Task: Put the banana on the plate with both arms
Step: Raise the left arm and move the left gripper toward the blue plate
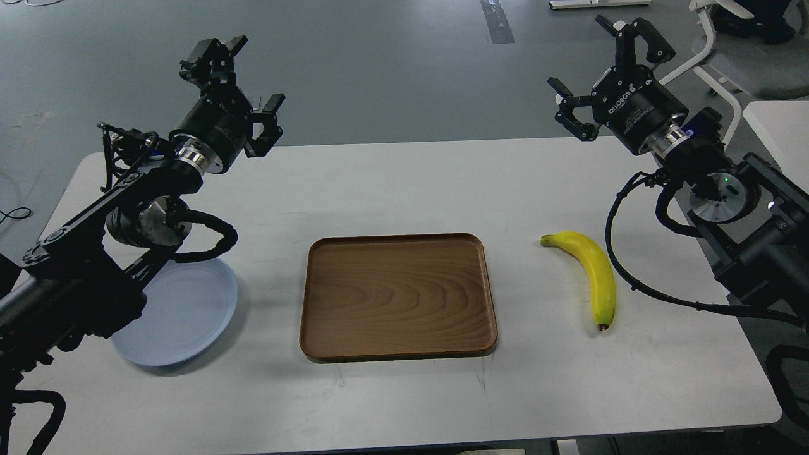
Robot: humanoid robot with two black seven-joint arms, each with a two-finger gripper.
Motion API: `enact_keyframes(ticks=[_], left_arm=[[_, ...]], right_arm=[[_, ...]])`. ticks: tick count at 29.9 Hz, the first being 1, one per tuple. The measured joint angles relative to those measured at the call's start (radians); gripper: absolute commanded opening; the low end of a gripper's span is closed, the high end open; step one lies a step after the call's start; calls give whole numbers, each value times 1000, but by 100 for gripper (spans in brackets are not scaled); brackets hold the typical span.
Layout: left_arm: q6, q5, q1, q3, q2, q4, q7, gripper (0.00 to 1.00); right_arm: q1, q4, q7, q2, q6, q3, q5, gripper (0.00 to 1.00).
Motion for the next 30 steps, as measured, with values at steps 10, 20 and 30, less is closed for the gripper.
enact_keyframes(ticks=[10,20,30], left_arm=[[-26,-1,42,1,2,-1,-8,99],[-26,3,51,13,1,6,2,99],[-24,3,75,15,5,5,6,99]], right_arm=[[-7,-5,6,8,0,-14,-1,100],[-12,-3,6,3,0,-47,-5,100],[-14,-3,5,1,0,-50,-7,100]])
